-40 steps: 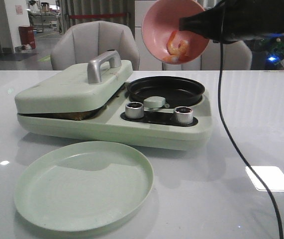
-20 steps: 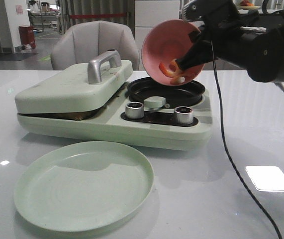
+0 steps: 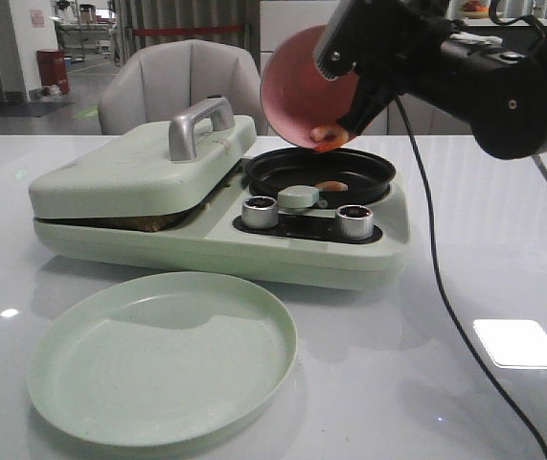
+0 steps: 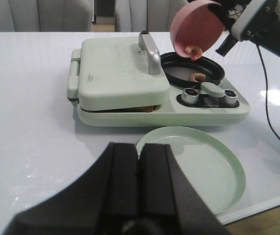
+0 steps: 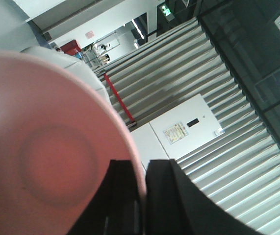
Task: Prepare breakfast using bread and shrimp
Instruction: 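Tilt the pink bowl with the right gripper to pour shrimp into the pan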
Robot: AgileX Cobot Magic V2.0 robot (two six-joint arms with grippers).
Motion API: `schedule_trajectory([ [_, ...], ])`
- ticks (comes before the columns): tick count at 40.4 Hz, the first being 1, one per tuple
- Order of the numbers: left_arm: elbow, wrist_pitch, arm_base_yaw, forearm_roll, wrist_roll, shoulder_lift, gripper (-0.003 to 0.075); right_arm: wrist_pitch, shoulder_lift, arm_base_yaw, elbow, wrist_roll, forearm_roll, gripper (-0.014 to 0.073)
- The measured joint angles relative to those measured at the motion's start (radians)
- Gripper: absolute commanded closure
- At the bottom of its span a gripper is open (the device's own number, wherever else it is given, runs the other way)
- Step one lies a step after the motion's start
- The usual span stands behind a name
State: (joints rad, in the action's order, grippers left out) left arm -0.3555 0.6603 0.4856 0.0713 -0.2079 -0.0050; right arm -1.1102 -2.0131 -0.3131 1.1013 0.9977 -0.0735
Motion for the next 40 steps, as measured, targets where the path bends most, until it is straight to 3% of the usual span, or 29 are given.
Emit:
schedule_trajectory([
  [14, 0.000, 0.000, 0.000, 0.000, 0.000, 0.000, 0.0687, 0.011, -0.044, -0.001, 0.054, 0.017, 0.022, 0.0634],
  [31, 0.000, 0.000, 0.000, 0.000, 0.000, 0.000, 0.0687, -0.005, -0.055, -0.001, 0.101, 0.145, 0.048, 0.0634],
  [37, 0.000, 0.000, 0.000, 0.000, 0.000, 0.000, 0.0687, -0.007, -0.055, -0.001, 0.101, 0.049, 0.074, 0.0634],
  [40, 0.000, 0.000, 0.000, 0.000, 0.000, 0.000, 0.0687, -0.003, -0.055, -0.002, 0.101, -0.101, 0.113, 0.0634],
])
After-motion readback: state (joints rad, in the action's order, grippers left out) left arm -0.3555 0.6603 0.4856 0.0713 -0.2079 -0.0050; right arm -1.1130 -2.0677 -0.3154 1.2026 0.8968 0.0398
